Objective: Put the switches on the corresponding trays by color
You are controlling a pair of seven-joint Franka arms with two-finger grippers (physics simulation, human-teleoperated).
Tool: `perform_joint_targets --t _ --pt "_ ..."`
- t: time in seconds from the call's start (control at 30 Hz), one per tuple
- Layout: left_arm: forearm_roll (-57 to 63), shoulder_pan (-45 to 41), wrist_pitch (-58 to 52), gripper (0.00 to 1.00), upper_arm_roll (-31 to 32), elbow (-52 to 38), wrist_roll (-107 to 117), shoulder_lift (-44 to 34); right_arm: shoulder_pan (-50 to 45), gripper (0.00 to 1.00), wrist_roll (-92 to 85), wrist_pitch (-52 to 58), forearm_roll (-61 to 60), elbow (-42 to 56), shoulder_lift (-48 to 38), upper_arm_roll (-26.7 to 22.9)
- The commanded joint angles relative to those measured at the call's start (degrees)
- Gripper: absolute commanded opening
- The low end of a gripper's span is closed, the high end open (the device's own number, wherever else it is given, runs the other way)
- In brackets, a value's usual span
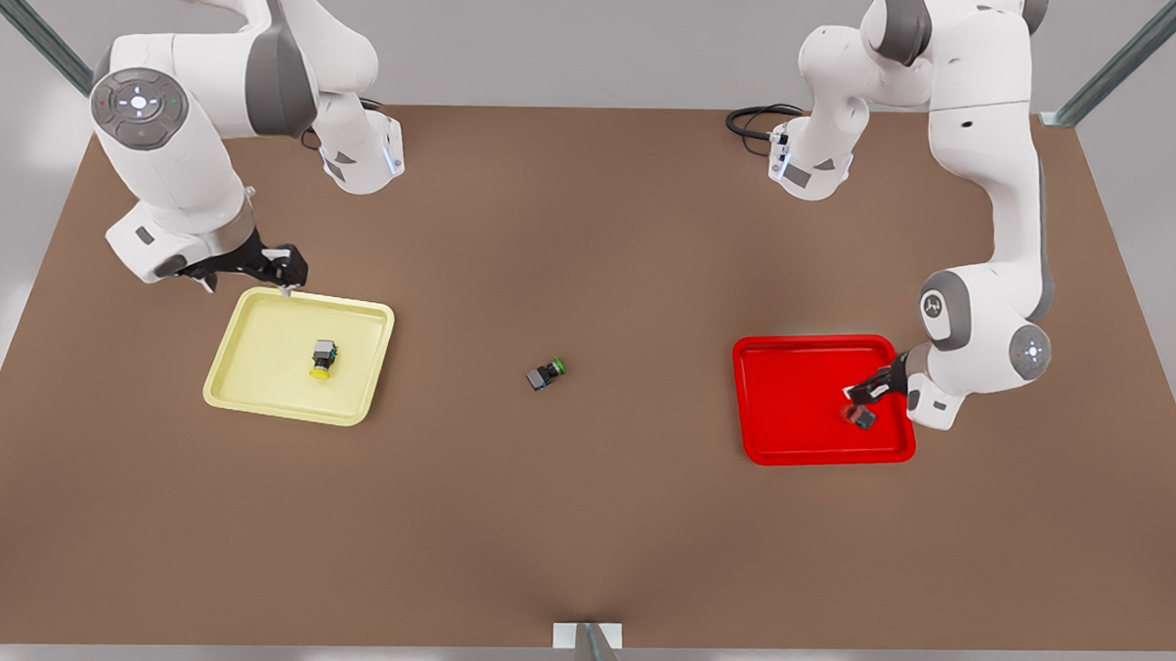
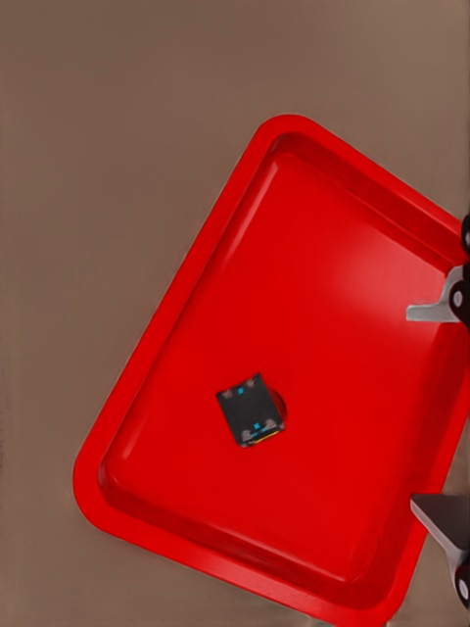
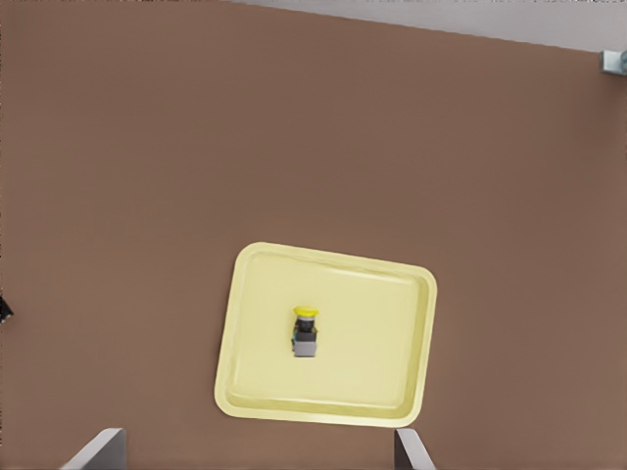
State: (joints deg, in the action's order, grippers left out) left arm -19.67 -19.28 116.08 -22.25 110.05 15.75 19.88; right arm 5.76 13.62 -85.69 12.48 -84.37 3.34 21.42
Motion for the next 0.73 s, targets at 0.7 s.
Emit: perform_joint_targets --t 0.7 --pt "19.6 17.3 -33.0 1.00 21.9 -25.3 -9.0 -16.8 0.2 1.00 0.0 0.1 0.0 0.0 0.0 0.1"
